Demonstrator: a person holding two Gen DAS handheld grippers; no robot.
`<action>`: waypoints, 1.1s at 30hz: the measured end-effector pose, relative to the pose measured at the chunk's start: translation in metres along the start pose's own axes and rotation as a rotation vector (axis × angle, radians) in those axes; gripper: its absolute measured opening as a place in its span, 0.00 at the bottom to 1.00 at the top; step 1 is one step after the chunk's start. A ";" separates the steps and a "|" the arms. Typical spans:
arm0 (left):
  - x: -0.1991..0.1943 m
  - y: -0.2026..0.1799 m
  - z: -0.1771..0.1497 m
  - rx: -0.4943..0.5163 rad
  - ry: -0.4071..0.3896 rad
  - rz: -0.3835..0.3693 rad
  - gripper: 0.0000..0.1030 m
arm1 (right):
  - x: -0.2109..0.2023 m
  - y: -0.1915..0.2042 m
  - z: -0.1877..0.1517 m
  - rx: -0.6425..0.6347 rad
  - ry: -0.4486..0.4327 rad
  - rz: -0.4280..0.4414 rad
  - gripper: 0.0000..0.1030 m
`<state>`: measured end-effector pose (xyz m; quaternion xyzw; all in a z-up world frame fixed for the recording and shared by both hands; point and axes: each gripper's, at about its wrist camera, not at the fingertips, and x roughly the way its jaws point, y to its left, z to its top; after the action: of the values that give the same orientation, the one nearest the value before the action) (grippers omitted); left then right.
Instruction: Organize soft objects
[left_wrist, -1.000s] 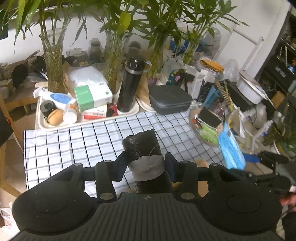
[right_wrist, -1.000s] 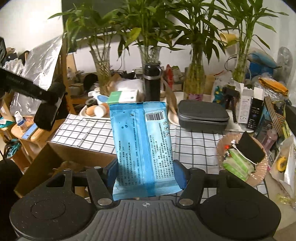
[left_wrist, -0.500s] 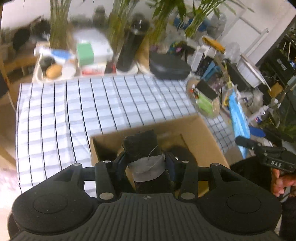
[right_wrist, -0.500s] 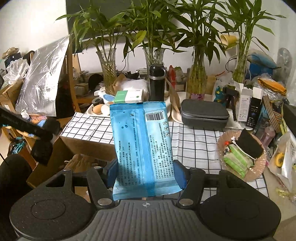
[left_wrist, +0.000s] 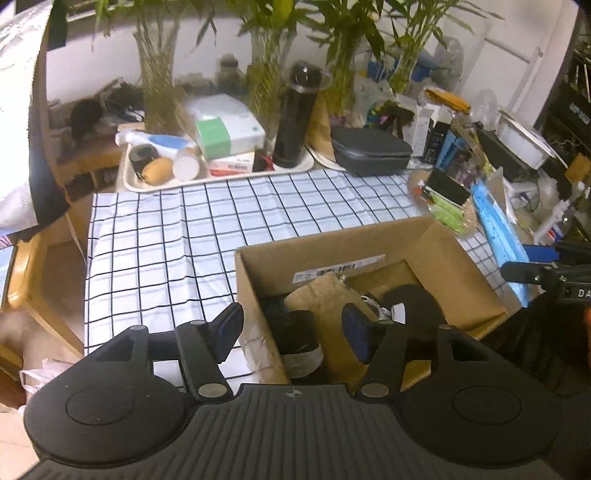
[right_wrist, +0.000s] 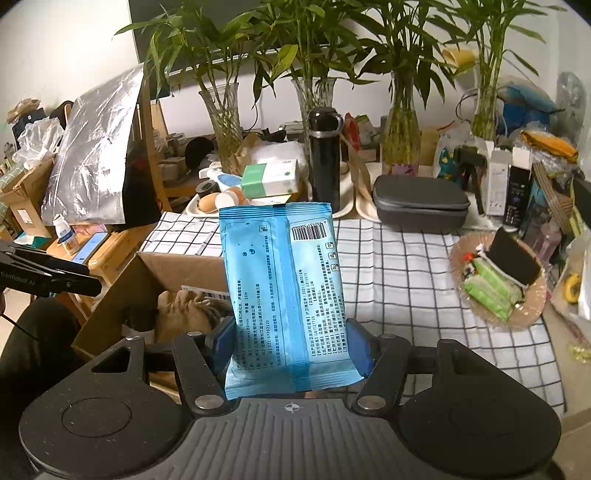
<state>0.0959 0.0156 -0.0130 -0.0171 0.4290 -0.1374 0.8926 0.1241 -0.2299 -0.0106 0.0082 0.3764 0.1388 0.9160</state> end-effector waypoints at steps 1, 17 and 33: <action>-0.002 0.001 -0.001 -0.002 -0.007 0.004 0.56 | 0.000 0.001 0.000 0.003 0.002 0.005 0.63; -0.012 0.003 -0.010 0.011 -0.100 0.099 0.57 | 0.027 0.036 0.008 0.011 0.067 0.032 0.75; -0.021 -0.004 -0.016 0.043 -0.130 0.194 0.63 | 0.021 0.038 -0.011 -0.042 0.034 -0.056 1.00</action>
<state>0.0700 0.0185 -0.0066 0.0346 0.3671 -0.0581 0.9277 0.1216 -0.1887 -0.0281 -0.0239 0.3892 0.1210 0.9129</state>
